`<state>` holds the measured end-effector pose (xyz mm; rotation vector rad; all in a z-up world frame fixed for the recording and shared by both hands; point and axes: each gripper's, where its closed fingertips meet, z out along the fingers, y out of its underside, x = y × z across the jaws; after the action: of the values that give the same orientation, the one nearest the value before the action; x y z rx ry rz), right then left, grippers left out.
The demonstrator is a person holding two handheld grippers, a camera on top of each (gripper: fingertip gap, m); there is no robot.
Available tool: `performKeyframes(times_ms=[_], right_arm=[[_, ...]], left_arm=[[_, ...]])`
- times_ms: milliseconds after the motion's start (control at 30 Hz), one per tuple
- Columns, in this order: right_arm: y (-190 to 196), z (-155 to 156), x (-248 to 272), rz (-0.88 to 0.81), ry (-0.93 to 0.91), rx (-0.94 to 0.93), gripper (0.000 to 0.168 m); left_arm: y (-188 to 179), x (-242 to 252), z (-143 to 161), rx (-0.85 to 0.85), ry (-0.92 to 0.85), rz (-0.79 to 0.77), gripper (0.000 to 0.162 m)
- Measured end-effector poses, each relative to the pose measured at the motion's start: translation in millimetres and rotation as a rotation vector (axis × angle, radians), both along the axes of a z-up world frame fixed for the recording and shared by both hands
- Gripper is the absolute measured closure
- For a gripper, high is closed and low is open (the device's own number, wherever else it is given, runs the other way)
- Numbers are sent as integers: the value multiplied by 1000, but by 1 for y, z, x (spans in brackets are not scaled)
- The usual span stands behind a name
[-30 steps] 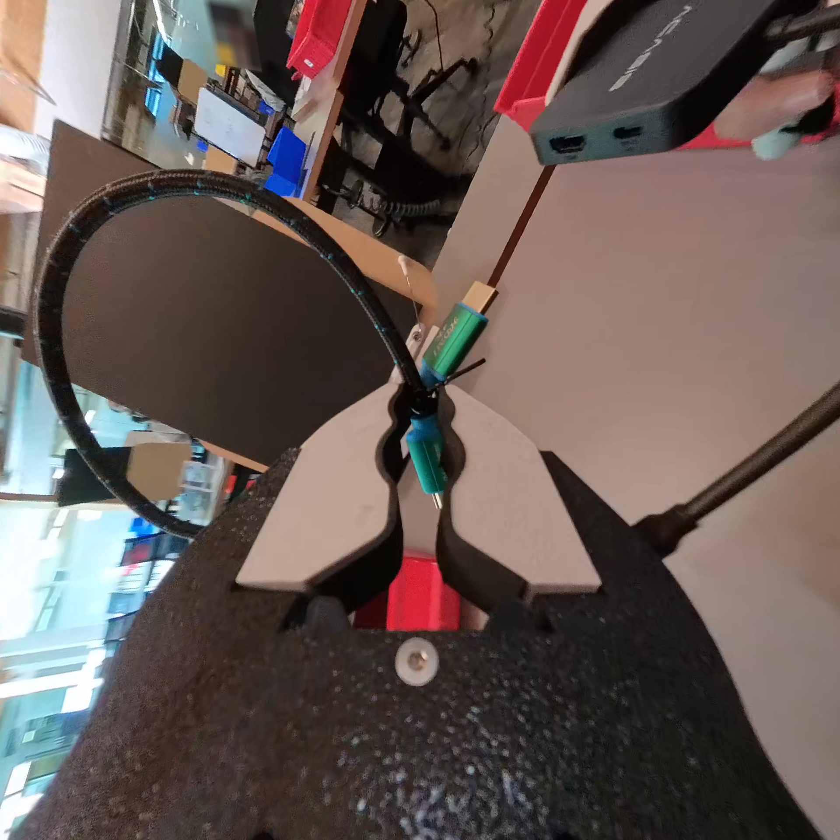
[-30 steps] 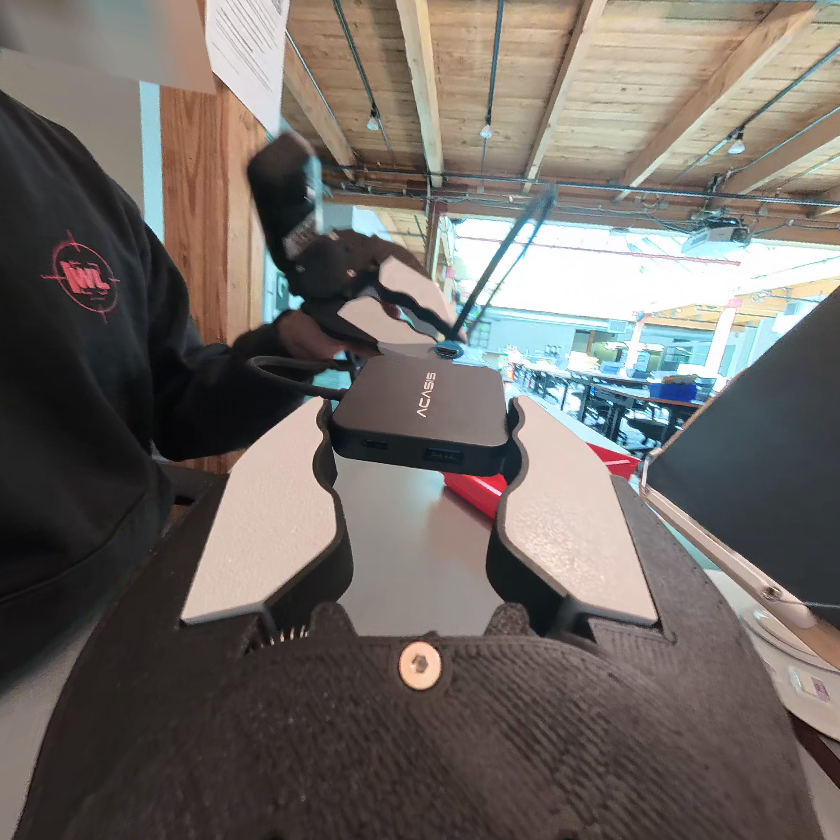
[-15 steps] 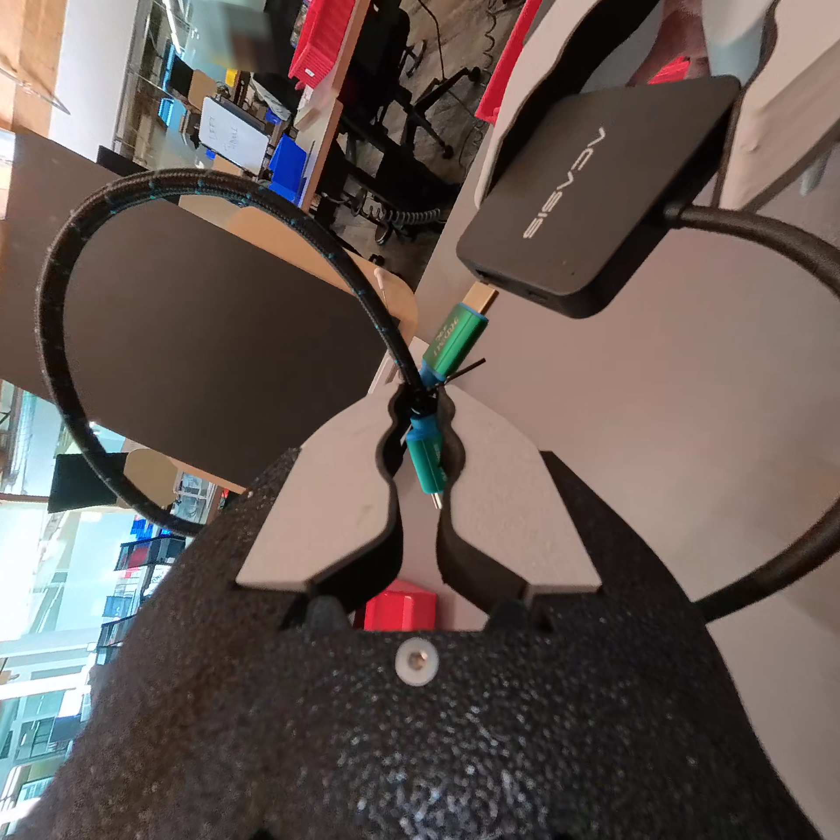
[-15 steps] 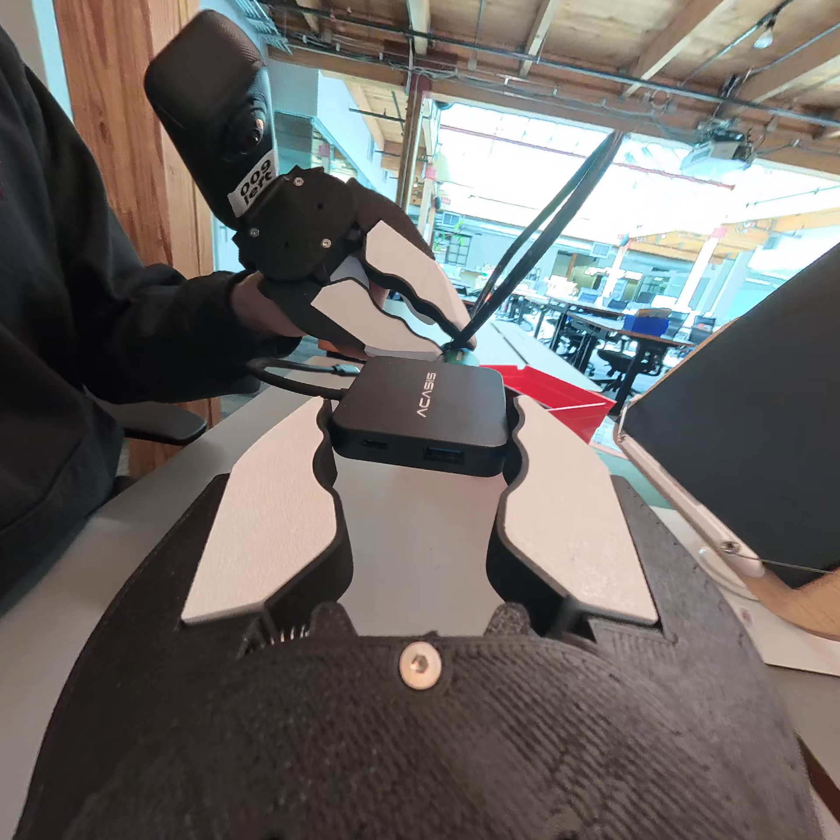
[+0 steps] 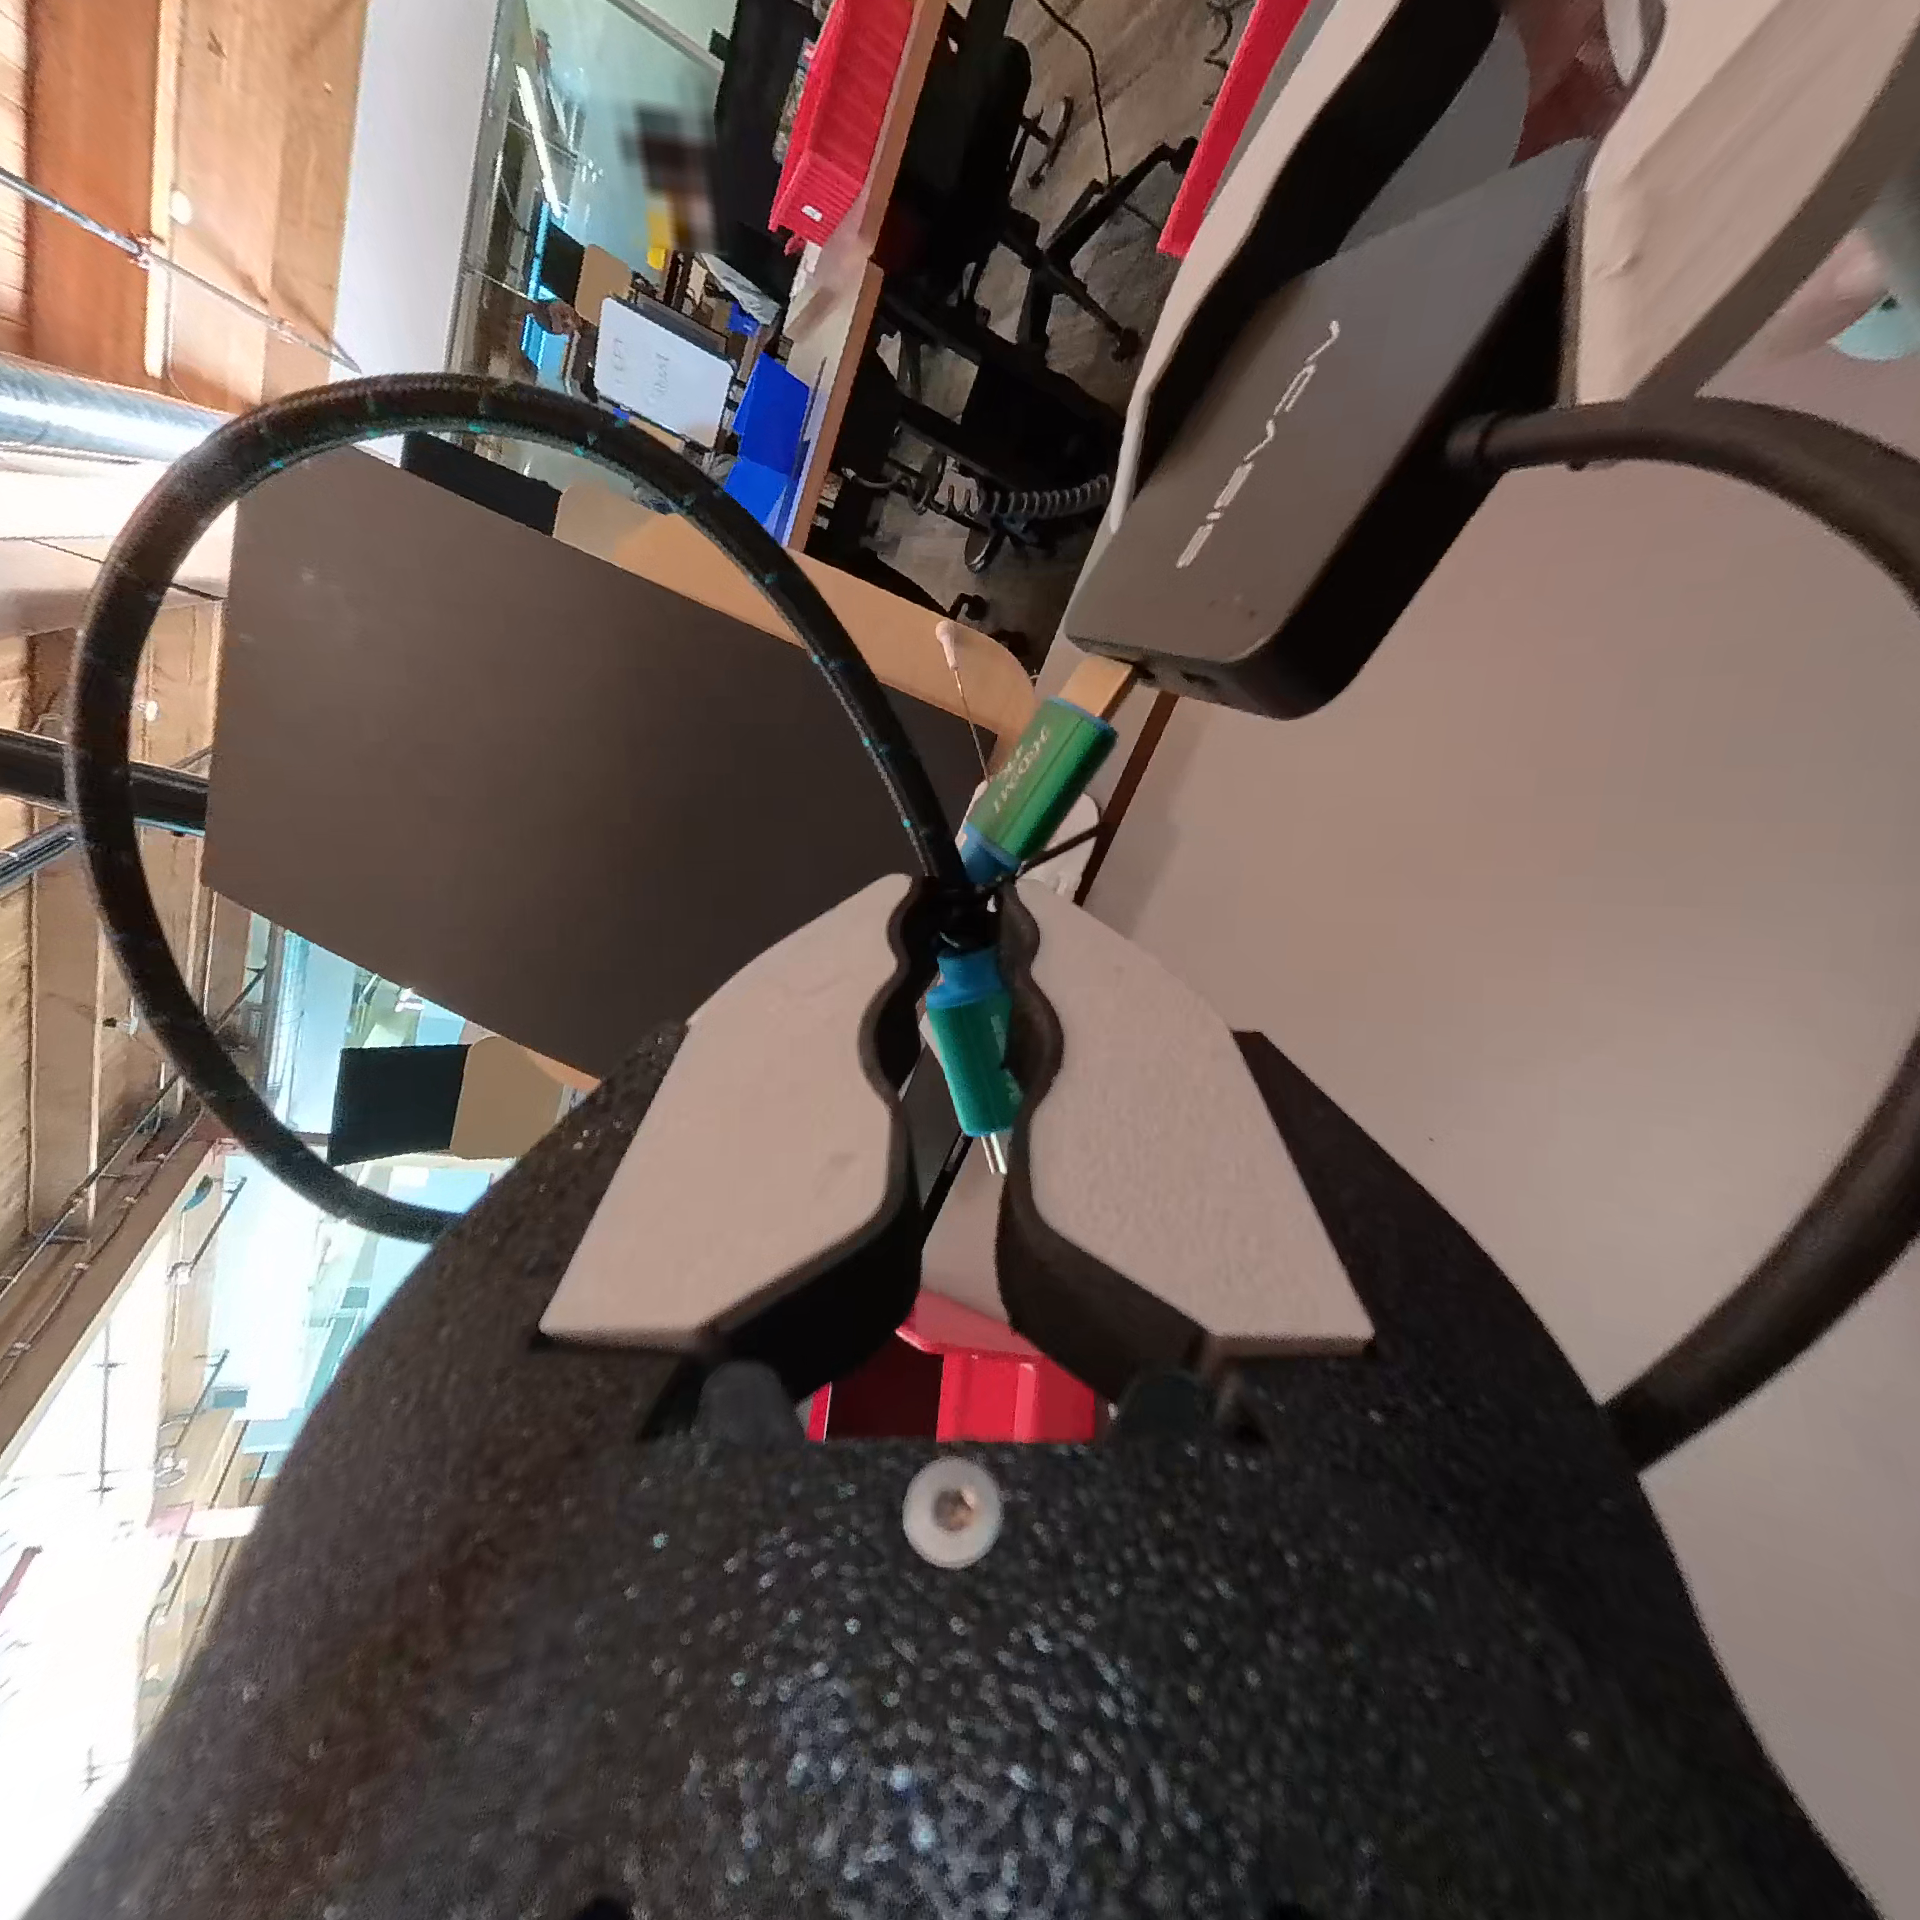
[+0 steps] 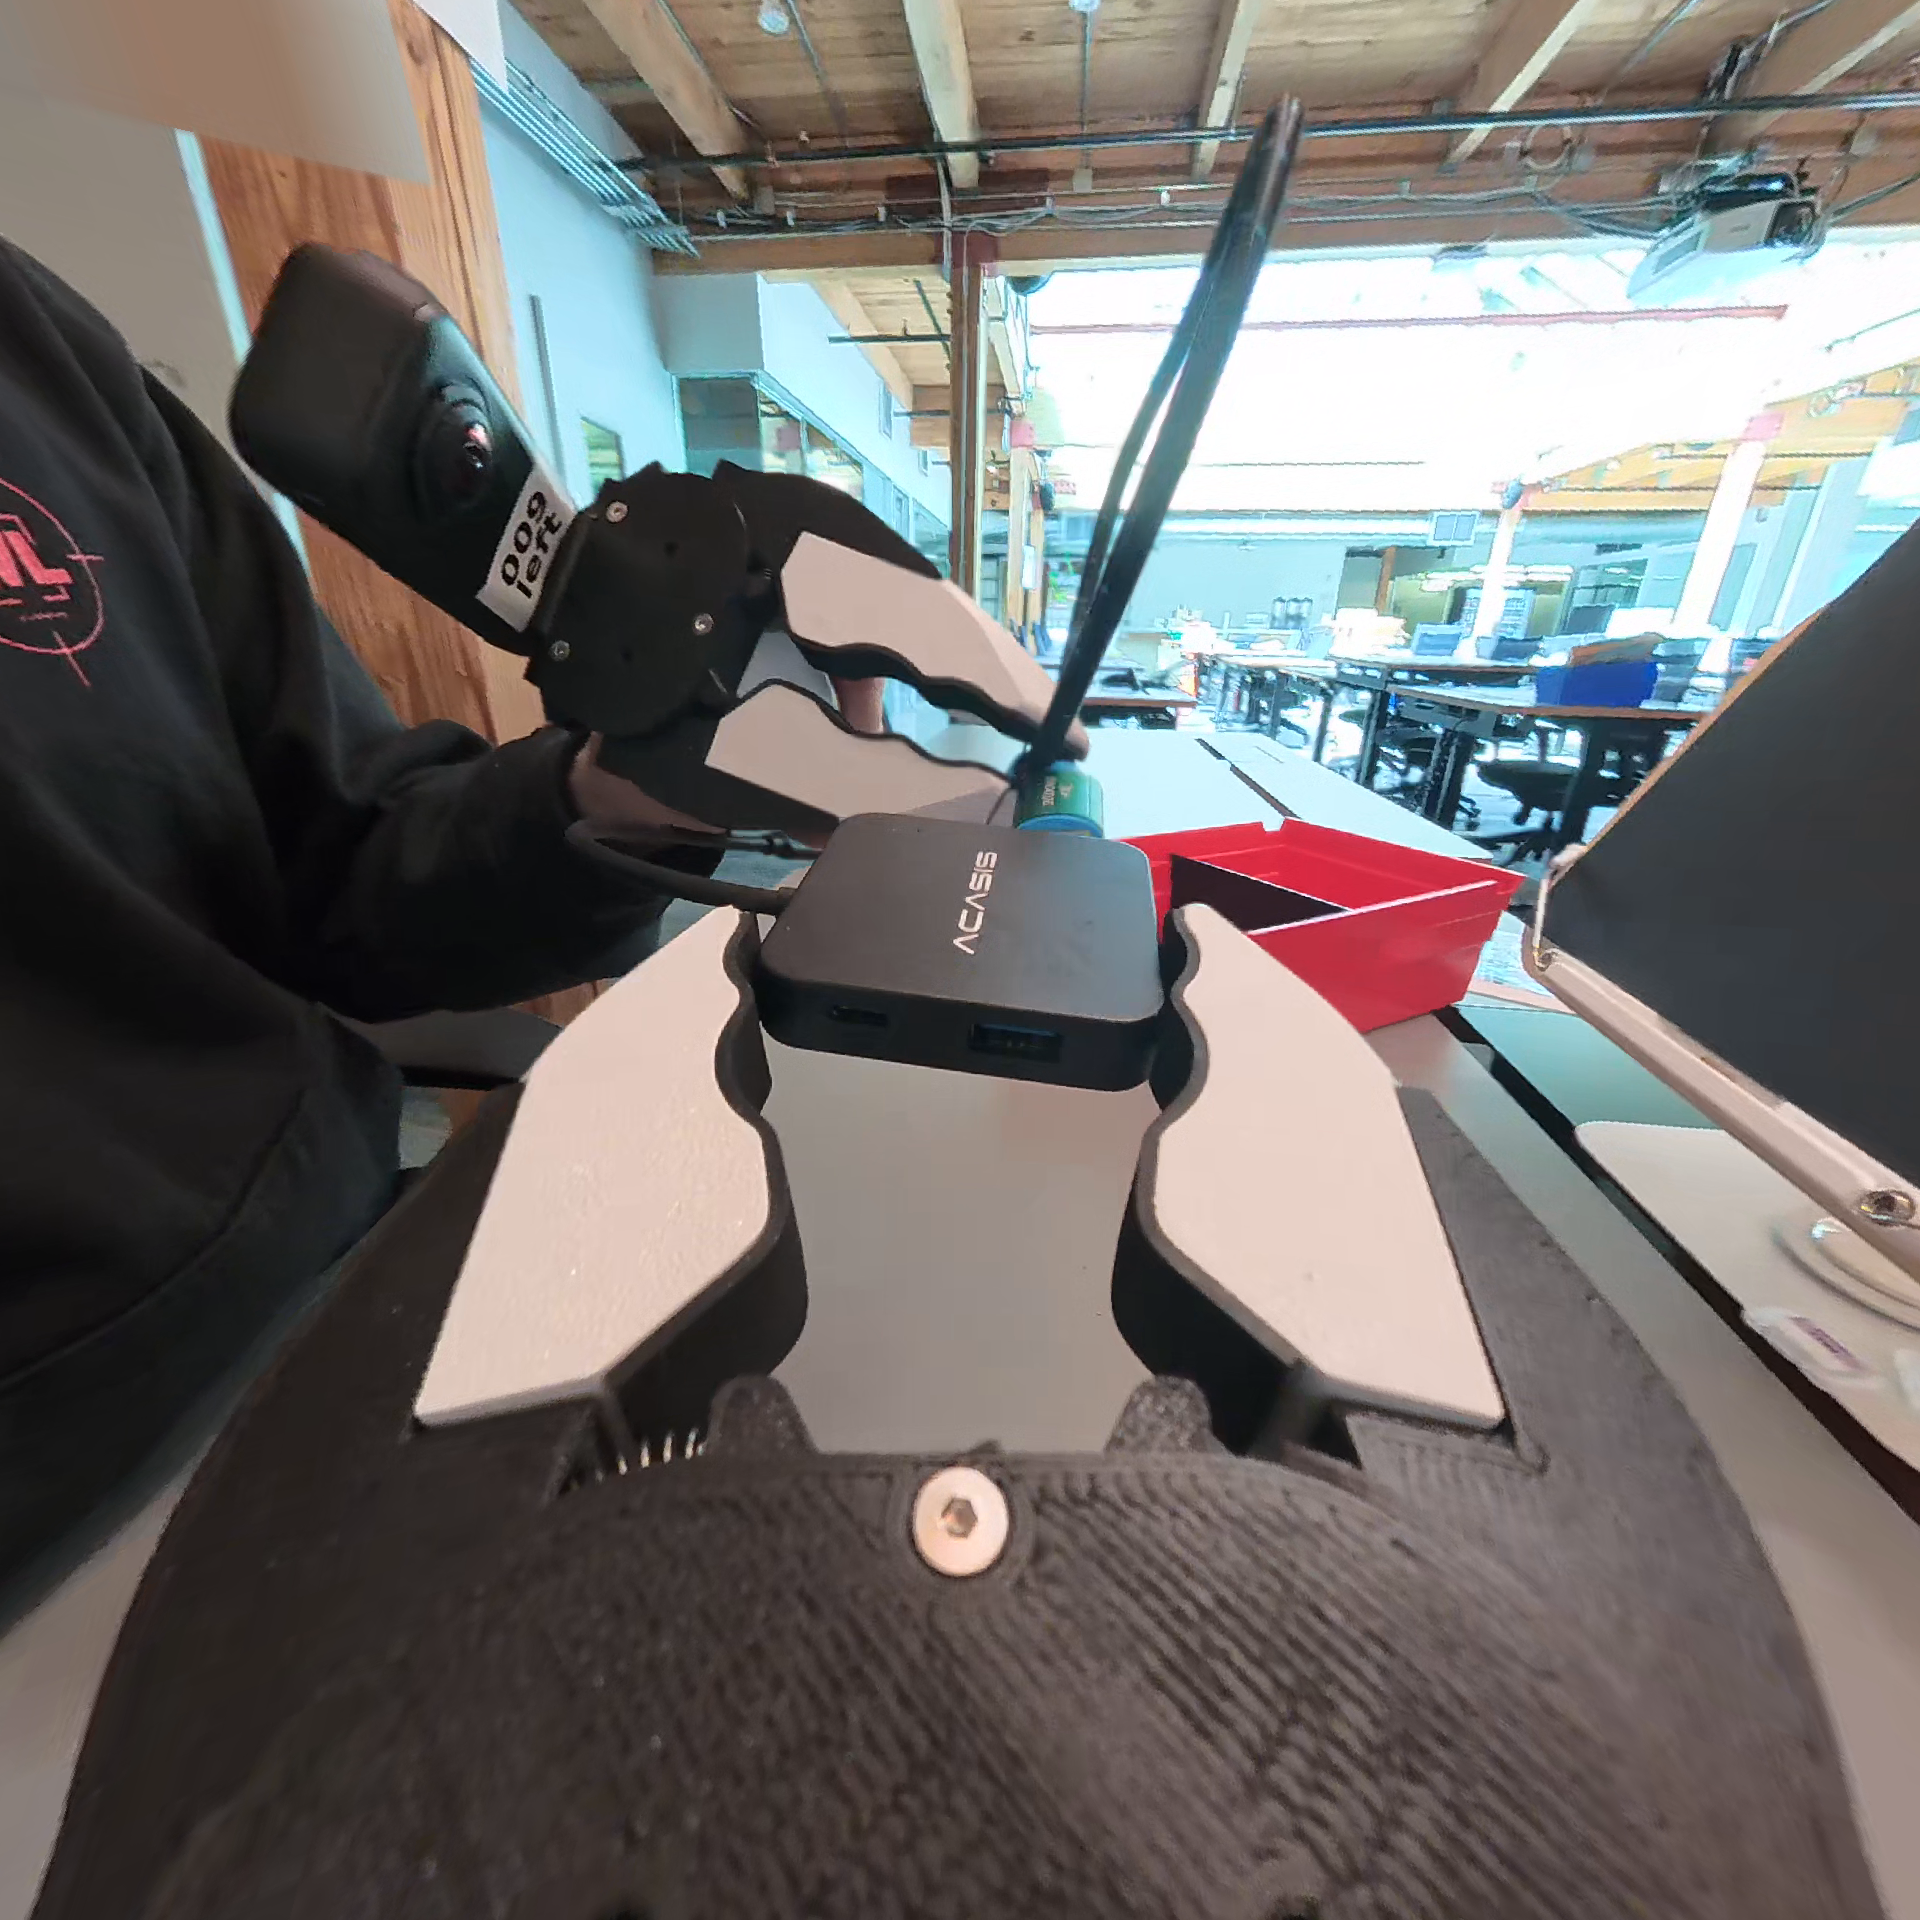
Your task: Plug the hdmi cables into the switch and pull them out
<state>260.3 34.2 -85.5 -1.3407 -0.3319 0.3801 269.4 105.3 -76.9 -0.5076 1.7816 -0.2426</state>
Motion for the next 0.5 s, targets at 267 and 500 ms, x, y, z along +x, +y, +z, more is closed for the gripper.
performKeyframes(times_ms=[267, 500], right_arm=[[-6, 4, 4, 28, 50, 51, 95], [-8, 1, 6, 34, 53, 19, 95]], left_arm=[[-5, -2, 4, 45, -9, -4, 150], [-7, 0, 2, 45, -10, -10, 151]])
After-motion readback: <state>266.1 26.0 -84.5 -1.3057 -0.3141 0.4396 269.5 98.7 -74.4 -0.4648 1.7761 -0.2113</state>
